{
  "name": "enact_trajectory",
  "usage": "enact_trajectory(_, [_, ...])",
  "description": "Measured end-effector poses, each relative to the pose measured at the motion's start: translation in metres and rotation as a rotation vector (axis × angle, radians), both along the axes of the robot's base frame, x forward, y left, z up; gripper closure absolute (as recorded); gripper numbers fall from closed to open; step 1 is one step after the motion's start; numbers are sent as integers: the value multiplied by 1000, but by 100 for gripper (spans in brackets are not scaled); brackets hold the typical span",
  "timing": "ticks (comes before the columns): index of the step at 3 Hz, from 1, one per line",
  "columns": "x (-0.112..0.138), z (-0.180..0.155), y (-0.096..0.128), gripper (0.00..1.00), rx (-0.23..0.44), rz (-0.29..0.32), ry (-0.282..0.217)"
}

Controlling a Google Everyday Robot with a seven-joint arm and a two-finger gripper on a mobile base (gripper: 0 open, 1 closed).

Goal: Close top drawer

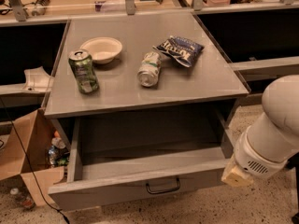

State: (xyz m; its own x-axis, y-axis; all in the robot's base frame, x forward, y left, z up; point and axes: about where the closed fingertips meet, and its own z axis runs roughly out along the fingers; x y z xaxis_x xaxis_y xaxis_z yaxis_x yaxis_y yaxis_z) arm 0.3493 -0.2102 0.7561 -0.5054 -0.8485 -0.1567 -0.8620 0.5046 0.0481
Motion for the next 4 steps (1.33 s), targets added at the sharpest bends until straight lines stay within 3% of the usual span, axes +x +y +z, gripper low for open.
enact_trajectory(1, [0,0,0,100,0,-1,1])
enact_trajectory(4, [-24,-70,-2,100,80,-64,154])
